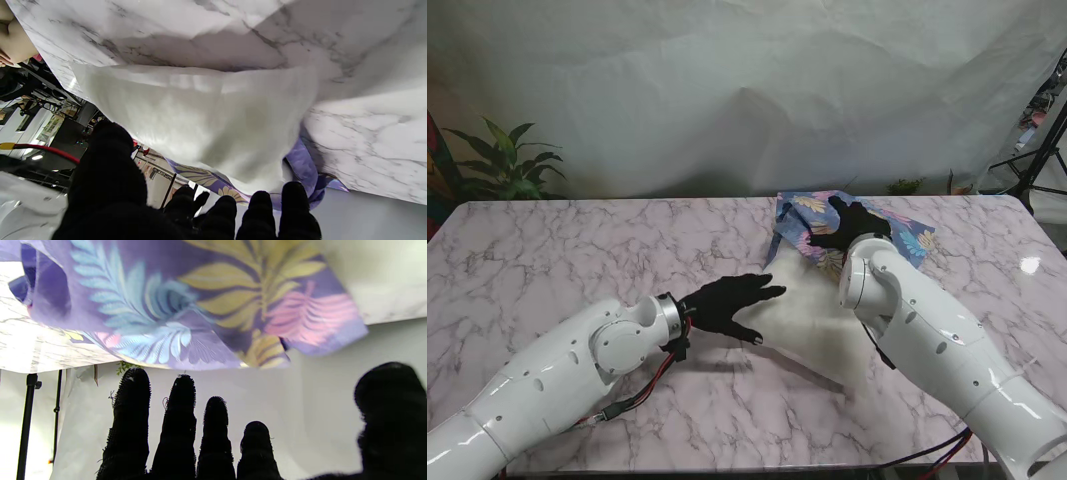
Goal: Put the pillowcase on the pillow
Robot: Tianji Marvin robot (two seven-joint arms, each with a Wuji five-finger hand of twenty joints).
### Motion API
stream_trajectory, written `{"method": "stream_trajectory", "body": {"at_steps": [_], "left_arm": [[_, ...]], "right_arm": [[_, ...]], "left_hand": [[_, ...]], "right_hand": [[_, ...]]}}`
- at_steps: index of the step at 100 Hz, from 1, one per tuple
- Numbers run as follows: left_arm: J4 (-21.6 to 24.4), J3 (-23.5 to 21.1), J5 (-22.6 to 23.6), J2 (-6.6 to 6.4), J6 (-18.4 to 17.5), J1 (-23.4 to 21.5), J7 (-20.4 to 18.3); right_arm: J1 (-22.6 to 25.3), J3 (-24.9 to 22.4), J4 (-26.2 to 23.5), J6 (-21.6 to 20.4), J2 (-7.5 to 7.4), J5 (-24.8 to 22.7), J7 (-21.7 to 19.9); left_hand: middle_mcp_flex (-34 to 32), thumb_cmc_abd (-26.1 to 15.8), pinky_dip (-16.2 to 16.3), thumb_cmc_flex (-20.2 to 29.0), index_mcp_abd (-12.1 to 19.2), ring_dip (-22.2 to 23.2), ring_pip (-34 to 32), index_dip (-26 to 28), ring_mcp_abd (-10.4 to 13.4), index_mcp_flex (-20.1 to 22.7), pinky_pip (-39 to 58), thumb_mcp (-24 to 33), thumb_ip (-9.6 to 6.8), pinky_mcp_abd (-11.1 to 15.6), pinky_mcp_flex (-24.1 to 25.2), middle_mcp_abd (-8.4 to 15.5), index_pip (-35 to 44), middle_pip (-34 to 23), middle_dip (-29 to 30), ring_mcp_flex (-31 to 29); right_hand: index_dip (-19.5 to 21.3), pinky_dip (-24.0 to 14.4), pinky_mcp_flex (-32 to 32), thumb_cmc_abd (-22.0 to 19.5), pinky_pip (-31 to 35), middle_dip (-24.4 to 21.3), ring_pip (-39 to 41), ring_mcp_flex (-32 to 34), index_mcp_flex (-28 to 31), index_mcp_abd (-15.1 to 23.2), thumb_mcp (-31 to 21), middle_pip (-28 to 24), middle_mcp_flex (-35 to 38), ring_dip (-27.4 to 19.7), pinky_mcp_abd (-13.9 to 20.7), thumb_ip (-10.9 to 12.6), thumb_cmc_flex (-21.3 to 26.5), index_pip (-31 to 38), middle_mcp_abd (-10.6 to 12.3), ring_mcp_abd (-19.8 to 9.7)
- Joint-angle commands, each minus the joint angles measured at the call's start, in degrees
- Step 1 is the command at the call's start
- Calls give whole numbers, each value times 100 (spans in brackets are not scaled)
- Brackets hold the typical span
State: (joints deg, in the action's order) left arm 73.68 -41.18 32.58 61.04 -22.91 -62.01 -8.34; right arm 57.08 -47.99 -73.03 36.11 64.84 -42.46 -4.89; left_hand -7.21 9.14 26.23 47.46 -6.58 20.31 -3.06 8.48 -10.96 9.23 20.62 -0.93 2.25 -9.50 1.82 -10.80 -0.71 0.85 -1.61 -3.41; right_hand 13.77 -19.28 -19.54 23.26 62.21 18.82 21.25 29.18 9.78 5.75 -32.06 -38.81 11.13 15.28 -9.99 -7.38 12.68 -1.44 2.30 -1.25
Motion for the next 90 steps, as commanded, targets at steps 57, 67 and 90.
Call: {"method": "stream_trajectory", "body": {"at_steps": [57, 67, 90], "left_arm": [[-1212, 1702, 905, 704, 934, 839, 1567], [-1565, 1946, 772, 880, 1036, 1012, 1694], [-2434, 2127, 558, 1304, 880, 1195, 2444]], "right_arm": [[1971, -1401, -2266, -254, -391, -1026, -999], [2235, -1589, -2444, -561, -426, -1291, -1129], [2460, -1730, -2380, -1182, -469, -1846, -1181]], "left_hand": [[264, 274, -148, 828, 993, 162, -766, -124, -439, -146, 654, 426, -126, -726, -695, 164, -89, 118, -48, -370], [253, 253, -12, 1243, 991, 256, -1231, -357, -280, -146, 1732, 725, -147, -468, -1086, 180, -131, 88, -122, -871], [-743, 795, 309, 2641, 950, 2159, -2572, 1000, 411, 76, 4565, 3060, 109, 849, -2324, 631, 501, -1085, -2109, -3050]], "right_hand": [[1414, -120, 231, -287, -36, -2, 108, 117, -107, -82, 331, -33, 140, 131, -268, 175, 380, 187, -85, 84], [1518, -115, 241, -290, -59, -16, 66, 147, -169, -54, 345, 25, 197, 120, -255, 183, 395, 463, -67, 68], [1027, -107, 257, -266, -88, 34, 40, 236, -314, 43, 330, -18, 452, 119, -246, 186, 381, 1588, -32, 5]]}}
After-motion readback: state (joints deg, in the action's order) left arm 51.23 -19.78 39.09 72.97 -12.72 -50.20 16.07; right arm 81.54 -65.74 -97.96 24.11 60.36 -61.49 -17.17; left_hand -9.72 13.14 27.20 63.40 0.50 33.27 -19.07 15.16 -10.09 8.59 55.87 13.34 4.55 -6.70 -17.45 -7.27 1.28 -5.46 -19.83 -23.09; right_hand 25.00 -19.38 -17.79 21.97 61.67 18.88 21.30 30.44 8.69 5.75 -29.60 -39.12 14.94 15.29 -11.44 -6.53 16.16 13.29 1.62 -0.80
